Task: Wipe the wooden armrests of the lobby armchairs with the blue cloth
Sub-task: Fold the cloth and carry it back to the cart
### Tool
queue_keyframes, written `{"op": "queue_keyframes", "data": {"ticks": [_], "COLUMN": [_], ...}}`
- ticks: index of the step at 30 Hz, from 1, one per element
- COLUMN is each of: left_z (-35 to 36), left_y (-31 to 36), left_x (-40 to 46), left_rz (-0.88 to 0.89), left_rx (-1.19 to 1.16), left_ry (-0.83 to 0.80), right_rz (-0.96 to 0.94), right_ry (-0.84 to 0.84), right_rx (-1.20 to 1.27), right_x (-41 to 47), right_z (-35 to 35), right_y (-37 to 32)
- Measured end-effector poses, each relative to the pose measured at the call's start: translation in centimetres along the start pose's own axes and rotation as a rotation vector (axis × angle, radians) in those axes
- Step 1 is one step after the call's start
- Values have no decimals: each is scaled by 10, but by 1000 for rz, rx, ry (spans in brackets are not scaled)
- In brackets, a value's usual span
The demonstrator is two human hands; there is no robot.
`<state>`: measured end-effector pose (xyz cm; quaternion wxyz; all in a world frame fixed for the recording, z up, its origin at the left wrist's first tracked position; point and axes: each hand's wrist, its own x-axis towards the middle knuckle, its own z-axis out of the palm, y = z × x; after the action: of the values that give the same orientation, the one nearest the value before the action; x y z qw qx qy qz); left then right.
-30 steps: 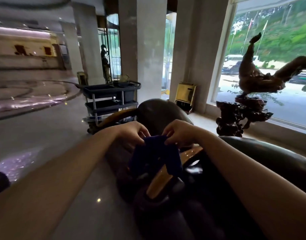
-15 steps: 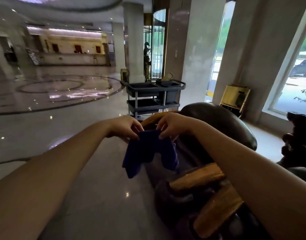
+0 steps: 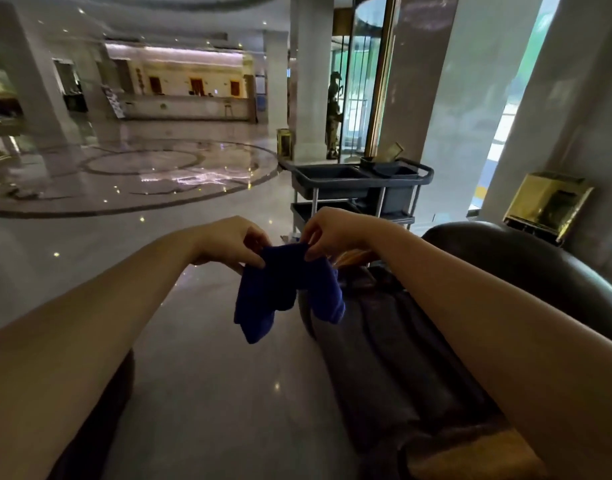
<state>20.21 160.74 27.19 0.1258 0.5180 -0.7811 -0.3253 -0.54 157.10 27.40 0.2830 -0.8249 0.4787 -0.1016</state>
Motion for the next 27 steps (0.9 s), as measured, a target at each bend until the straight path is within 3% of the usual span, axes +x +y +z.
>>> {"op": "queue_keyframes", "data": {"ticks": [14, 27], "left_z": [-199, -337], "left_y": [-126, -221], "left_x": [224, 501], "left_rz": [69, 107], "left_rx": [65, 43], "left_ry": [-40, -6], "right_rz": [100, 101], "right_ry": [70, 113], "right_rx": [-17, -7], "right_x": [281, 560], "right_z": [-89, -204], "right_y": [6, 108]}}
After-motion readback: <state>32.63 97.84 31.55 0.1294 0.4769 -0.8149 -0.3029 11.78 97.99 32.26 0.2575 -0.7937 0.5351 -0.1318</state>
